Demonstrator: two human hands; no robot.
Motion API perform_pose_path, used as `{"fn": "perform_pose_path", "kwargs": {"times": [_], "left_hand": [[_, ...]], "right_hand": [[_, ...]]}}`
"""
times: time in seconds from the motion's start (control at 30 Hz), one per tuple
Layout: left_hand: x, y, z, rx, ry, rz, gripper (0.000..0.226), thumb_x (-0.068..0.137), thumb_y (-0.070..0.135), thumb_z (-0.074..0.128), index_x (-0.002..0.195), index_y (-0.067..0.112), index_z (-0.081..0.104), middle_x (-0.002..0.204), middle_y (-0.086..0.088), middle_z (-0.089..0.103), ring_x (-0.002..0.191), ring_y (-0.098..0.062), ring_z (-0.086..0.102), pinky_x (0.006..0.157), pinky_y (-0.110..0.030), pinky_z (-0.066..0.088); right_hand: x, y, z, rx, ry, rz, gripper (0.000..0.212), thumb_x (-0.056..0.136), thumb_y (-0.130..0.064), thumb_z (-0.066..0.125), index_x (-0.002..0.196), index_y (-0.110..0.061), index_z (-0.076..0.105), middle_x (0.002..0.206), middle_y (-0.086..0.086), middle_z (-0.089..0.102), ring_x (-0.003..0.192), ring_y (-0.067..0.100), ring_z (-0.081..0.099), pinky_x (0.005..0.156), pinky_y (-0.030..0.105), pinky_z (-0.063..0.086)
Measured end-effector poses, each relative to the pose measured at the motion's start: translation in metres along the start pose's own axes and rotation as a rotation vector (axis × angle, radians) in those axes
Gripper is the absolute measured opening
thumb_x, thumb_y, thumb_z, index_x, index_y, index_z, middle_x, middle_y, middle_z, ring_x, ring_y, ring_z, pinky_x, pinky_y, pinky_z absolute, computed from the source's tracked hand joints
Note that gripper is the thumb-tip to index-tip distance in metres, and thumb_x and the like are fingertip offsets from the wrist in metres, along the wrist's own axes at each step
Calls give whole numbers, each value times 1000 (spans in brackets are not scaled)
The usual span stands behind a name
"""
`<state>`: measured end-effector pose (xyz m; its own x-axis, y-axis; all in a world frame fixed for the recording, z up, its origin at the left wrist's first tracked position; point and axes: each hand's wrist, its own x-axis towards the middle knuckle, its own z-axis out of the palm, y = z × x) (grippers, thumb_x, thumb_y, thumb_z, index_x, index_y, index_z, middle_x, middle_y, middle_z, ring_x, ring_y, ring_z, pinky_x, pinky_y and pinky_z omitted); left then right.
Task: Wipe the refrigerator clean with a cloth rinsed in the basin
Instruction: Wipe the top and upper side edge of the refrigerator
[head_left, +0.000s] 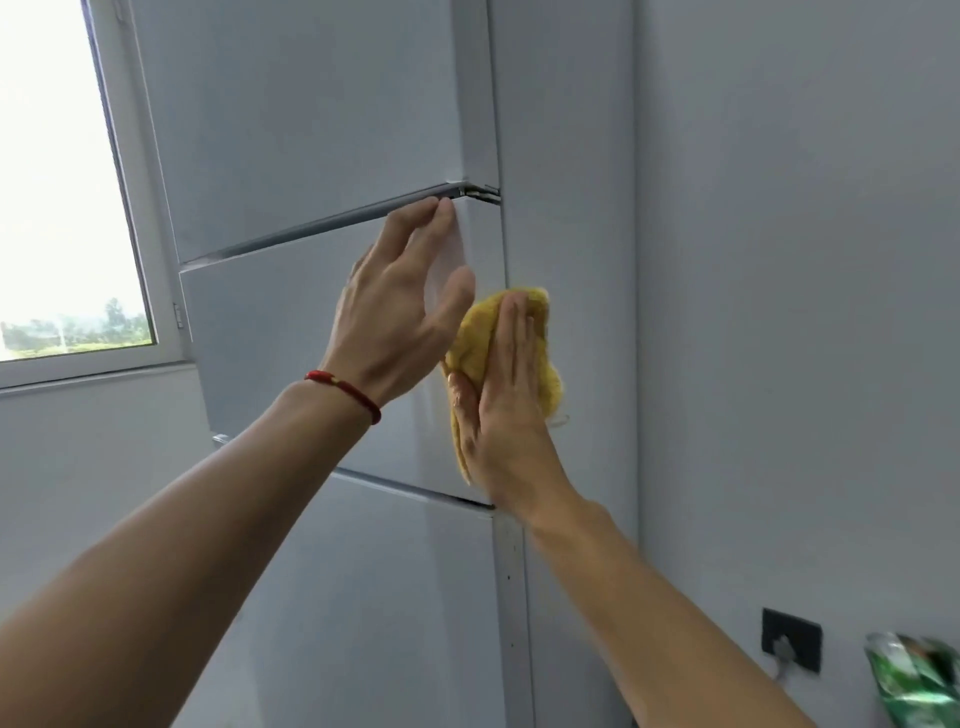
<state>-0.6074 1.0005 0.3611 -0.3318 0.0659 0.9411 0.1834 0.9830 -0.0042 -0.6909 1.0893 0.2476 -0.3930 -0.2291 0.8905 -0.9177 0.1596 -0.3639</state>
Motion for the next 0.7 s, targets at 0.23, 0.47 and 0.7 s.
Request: {"fn": "perform_pose_path", "kwargs": {"times": [0.23,0.47,0.7], "left_hand": [[-17,3,16,-30,-6,-25,70,100,42,48,160,13,26,168,-4,19,156,-18,17,124,-51,25],[-166,31,43,-42,34,-152,42,95,21,59,136,17,59,134,-5,52,126,-23,51,103,-50,45],[-196,14,49,-109,6,-219,30,105,26,51,126,18,71,126,4,64,116,-14,62,93,-47,53]], "right_hand": [[-189,37,31,24,-149,148,87,106,-43,37,148,-47,-39,165,-14,-36,157,12,-23,131,46,1],[-259,63,54,127,-249,541,108,74,-89,61,160,-32,29,169,-8,19,147,16,39,112,37,44],[-132,28,32,8,8,87,79,110,-26,46,160,5,-6,170,21,-15,160,34,-9,130,47,0]]}}
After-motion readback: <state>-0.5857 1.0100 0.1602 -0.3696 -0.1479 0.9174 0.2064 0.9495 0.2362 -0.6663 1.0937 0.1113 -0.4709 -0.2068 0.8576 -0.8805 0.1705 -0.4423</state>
